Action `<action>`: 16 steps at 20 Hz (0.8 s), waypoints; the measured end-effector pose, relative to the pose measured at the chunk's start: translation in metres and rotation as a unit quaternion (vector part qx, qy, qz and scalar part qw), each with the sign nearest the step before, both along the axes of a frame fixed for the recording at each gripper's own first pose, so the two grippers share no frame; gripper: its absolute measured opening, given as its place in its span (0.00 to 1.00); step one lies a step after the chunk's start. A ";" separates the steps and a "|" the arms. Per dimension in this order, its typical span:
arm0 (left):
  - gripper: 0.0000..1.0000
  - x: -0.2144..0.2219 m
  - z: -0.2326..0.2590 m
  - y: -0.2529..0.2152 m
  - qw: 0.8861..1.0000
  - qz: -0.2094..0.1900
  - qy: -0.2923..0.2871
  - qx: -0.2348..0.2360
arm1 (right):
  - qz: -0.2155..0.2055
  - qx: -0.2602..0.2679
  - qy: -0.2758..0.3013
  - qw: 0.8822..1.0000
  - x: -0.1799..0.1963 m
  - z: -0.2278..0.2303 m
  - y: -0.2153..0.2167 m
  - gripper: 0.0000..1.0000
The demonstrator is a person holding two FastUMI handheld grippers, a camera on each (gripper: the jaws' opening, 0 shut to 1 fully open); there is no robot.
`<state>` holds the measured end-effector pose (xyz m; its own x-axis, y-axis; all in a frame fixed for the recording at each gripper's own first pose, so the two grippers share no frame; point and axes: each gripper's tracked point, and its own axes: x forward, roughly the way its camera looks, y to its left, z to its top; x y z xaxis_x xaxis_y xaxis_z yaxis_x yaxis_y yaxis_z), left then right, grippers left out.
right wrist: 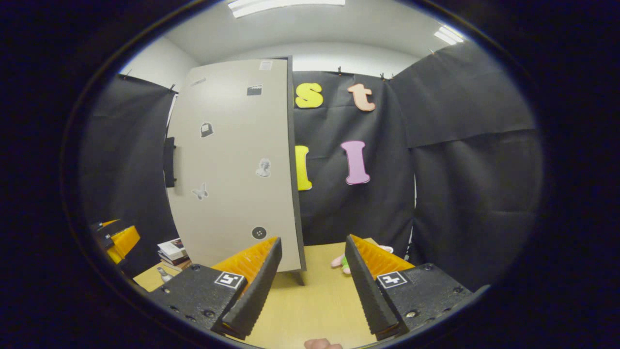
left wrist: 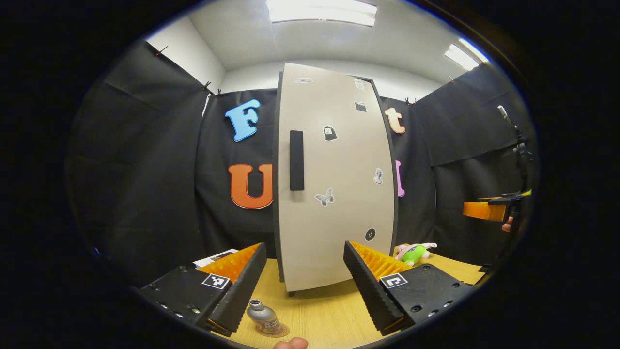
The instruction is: Open the cabinet door with the right hand, grasp the bottle in the cabinet with the left hand and place it on the coaster, then close the cabinet door with the right hand.
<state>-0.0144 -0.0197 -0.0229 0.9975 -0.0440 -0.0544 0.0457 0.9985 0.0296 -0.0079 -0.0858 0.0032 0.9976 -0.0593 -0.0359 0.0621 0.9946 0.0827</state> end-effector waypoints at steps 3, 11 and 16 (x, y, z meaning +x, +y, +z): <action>0.97 -0.005 -0.005 -0.011 1.000 -0.005 0.001 -0.002 | -0.018 0.004 -0.005 1.000 -0.014 -0.013 -0.013 0.86; 0.97 -0.009 -0.004 -0.013 1.000 0.004 -0.005 0.003 | -0.021 -0.001 -0.025 0.999 -0.029 -0.005 -0.018 0.89; 0.97 -0.012 -0.002 -0.007 1.000 0.013 -0.009 0.003 | -0.010 -0.003 -0.028 1.000 -0.028 -0.001 -0.010 0.89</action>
